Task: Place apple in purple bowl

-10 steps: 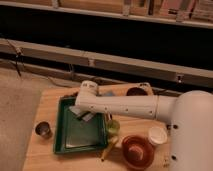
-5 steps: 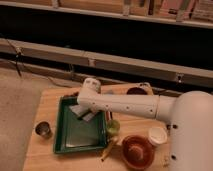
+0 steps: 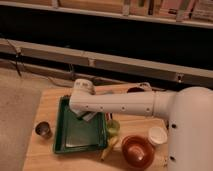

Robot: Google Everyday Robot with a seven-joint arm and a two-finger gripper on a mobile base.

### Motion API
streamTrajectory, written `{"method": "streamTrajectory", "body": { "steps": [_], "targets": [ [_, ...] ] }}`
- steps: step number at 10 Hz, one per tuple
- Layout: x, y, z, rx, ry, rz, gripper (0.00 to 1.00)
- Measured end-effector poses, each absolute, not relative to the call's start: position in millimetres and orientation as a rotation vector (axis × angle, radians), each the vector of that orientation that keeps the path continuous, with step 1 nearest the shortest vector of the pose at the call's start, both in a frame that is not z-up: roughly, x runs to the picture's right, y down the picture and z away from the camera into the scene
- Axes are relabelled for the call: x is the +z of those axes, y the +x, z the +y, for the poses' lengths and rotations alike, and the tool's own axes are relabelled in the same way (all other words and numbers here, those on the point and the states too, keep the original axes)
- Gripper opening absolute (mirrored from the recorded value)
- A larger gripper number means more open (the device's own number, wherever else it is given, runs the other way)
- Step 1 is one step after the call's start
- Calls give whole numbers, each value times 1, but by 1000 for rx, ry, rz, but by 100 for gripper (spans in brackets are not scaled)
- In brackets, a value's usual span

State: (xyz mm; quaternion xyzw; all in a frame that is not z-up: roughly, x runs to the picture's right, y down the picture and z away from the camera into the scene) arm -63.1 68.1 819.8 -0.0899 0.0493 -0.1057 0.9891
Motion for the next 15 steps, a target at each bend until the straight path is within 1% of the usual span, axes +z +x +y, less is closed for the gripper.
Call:
{"method": "streamTrajectory", "body": {
  "steps": [1,3,6,12,15],
  "targets": [
    [813,-62,65,-220,-160,139,0],
    [798,-50,56,-208,-125,212,0],
    [779,-8,49,-120,-89,277,0],
    [764,56,44,143,-60,227,0],
    [767,81,34,251,-49,218,0]
  ]
}}
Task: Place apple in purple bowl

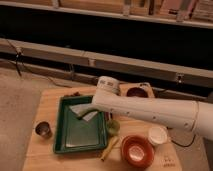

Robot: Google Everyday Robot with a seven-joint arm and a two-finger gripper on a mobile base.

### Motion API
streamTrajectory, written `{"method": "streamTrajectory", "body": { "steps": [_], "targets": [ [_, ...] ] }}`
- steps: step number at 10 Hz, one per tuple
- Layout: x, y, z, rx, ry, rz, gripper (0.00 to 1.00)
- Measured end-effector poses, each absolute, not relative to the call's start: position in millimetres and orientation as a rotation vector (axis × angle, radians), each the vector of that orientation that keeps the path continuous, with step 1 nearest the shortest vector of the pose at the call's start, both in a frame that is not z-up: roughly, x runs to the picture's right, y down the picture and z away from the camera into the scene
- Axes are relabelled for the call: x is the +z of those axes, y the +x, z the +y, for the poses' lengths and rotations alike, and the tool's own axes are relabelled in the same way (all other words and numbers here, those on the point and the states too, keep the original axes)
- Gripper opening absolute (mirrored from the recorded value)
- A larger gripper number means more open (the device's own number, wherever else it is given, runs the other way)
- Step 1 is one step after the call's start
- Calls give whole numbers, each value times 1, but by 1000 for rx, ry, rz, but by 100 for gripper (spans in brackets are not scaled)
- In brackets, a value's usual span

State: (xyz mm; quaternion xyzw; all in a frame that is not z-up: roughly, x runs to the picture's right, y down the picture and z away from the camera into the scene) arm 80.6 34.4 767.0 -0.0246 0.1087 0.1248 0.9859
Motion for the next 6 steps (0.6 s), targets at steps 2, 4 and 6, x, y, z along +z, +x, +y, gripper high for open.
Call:
{"method": "streamTrajectory", "body": {
  "steps": [2,4,6],
  "targets": [
    [770,100,29,321,-44,221,0],
    [772,118,26,376,-39,229,0],
    [771,140,23,436,-26,243,0]
  ]
}}
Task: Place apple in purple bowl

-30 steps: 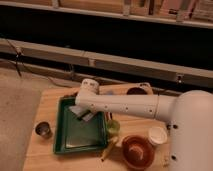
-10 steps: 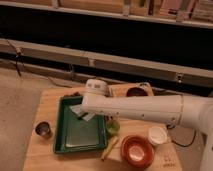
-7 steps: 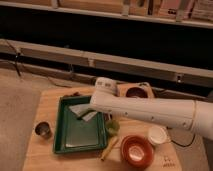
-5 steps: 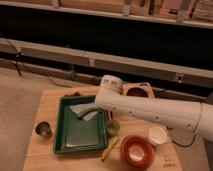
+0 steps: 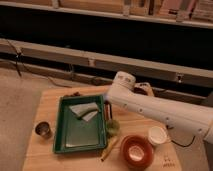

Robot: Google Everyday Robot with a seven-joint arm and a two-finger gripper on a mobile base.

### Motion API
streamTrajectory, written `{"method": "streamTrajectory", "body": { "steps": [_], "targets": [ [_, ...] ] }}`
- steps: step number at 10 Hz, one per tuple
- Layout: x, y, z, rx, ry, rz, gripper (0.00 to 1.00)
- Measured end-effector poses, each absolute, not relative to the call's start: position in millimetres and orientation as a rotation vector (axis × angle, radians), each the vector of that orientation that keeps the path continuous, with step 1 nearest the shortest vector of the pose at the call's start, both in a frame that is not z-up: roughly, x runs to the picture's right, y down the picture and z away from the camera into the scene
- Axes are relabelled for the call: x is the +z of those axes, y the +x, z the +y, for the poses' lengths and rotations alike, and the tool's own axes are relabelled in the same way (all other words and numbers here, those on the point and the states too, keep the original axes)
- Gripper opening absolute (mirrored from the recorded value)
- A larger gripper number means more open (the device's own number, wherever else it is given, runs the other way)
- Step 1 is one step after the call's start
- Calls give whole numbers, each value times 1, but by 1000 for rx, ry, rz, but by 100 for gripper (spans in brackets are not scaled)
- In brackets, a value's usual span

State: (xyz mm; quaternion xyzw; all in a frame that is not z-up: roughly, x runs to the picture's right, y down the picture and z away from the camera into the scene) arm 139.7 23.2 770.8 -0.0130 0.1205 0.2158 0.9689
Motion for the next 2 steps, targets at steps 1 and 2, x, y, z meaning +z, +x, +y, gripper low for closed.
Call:
{"method": "streamTrajectory", "body": {
  "steps": [1,2],
  "targets": [
    [768,152,24,470,-17,258,0],
    [765,160,25,493,-10,269,0]
  ]
}}
